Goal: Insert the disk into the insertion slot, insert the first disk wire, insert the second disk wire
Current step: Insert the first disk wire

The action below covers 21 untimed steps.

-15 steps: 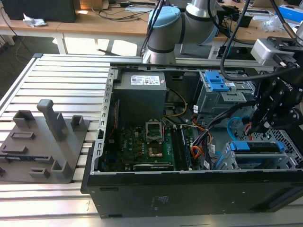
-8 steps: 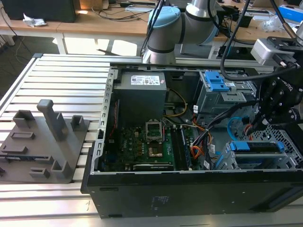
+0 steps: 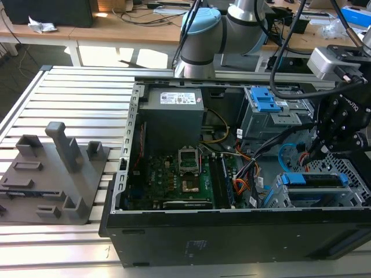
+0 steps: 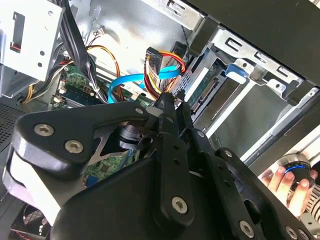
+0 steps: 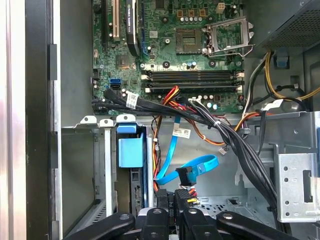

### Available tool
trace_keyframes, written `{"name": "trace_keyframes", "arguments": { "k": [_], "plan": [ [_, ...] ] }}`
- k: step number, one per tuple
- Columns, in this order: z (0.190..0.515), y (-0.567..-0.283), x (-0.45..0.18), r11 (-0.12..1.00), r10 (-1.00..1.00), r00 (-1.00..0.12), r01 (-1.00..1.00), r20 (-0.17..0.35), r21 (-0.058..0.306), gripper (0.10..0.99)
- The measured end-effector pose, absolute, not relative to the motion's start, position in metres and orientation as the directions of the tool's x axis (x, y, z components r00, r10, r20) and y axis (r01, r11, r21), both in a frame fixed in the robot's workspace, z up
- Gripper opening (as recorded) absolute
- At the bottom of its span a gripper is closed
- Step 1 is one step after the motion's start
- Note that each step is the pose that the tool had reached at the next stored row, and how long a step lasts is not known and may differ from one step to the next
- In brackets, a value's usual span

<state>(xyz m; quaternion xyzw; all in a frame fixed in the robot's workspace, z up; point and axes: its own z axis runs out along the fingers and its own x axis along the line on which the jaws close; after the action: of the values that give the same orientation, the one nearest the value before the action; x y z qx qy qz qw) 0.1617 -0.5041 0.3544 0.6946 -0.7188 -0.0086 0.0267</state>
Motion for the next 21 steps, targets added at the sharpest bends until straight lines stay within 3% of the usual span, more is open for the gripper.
{"name": "trace_keyframes", "arguments": {
  "k": [21],
  "plan": [
    [0.353,-0.517,0.172,0.035,-0.999,-0.033,-0.998,0.027,0.050,0.176]
  ]
}}
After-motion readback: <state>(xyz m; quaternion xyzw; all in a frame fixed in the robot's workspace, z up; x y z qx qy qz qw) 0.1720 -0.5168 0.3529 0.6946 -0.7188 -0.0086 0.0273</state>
